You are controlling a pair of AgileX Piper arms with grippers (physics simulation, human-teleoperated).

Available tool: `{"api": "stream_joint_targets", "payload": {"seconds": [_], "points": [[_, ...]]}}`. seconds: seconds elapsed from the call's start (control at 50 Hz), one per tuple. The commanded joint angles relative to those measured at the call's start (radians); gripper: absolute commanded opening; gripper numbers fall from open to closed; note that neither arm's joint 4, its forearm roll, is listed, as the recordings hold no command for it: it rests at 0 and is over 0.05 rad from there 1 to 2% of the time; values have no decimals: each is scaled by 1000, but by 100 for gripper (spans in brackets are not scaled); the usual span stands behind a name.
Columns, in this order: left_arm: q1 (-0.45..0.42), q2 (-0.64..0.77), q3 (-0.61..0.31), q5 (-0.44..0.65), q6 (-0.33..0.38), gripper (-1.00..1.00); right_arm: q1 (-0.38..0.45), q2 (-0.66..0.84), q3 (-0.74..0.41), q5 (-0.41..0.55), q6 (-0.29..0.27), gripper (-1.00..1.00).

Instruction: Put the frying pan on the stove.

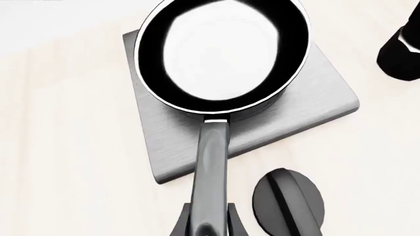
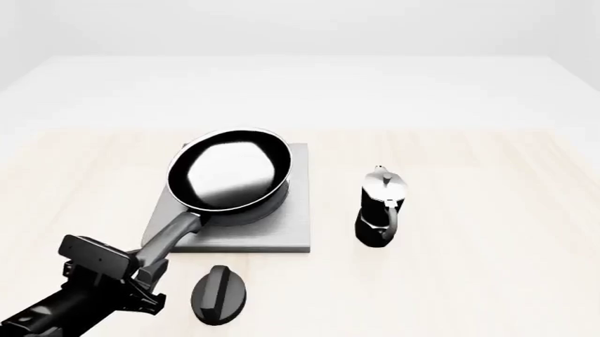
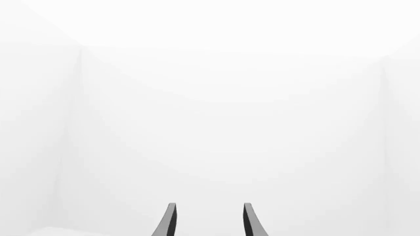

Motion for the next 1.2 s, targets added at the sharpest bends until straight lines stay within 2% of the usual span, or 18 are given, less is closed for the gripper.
{"api": "stream_joint_targets", "payload": {"seconds": [0.02,0.44,0.72,0.74,1.08,1.2], "points": [[5,11,-21,-28,-10,-100,2,0,2,-2,-1,100],[-8,65,-12,-68,-13,-100,2,0,1,-2,0,100],[-3,19,-3,-25,-12,-100,4,0,-1,0,0,100],[-3,19,-2,-27,-12,100,4,0,-2,1,0,100],[-16,-9,-2,8,-18,100,6,0,0,0,1,100],[-12,-85,-25,86,-7,100,6,0,-2,2,2,100]]}}
